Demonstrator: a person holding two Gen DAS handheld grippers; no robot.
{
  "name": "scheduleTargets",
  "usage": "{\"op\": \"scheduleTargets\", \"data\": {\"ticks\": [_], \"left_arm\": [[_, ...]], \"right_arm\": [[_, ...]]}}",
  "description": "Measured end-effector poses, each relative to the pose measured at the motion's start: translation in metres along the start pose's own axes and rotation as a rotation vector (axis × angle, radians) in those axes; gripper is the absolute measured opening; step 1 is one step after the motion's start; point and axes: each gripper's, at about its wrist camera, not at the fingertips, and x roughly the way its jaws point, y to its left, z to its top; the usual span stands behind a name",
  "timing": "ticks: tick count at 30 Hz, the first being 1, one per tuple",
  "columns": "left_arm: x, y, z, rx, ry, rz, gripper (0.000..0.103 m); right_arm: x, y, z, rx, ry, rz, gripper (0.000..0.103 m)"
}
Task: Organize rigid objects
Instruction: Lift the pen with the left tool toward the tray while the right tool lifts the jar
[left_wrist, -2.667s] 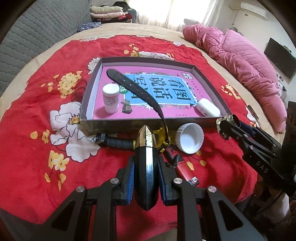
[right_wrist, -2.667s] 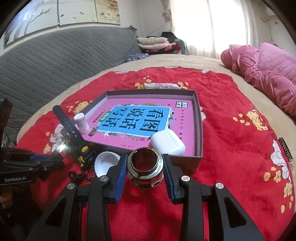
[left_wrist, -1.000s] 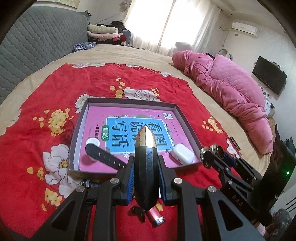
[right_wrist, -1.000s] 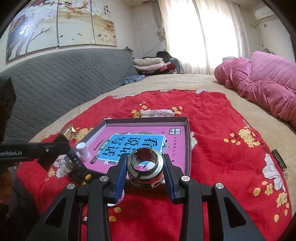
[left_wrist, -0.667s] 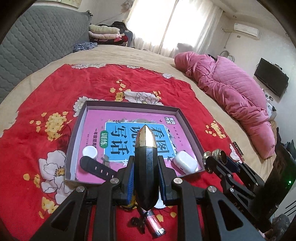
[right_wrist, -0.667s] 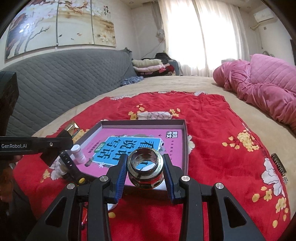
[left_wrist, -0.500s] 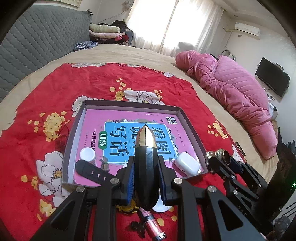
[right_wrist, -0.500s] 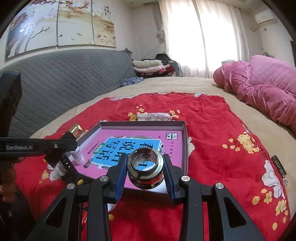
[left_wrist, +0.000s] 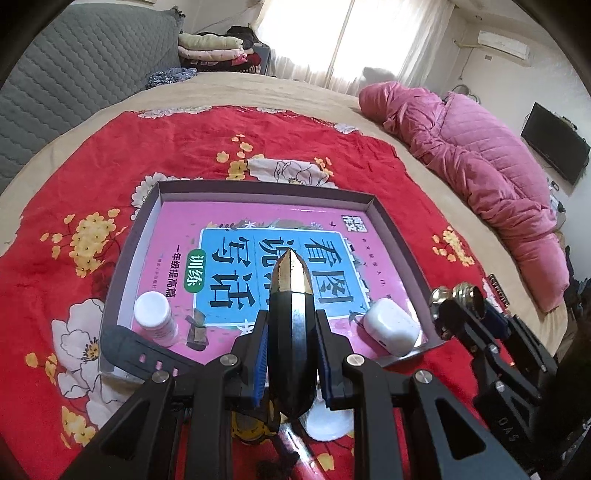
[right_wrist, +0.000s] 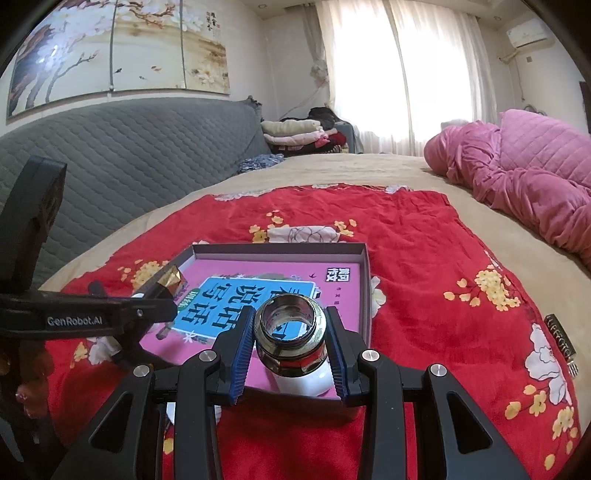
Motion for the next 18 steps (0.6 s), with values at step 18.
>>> {"op": "scheduleTargets", "data": {"ticks": [18], "left_arm": [[0.028, -0.004, 0.004, 0.012, 0.036, 0.056, 0.023]], "right_arm": [[0.024, -0.014, -0.002, 0.018, 0.033, 0.009, 0.038]]}}
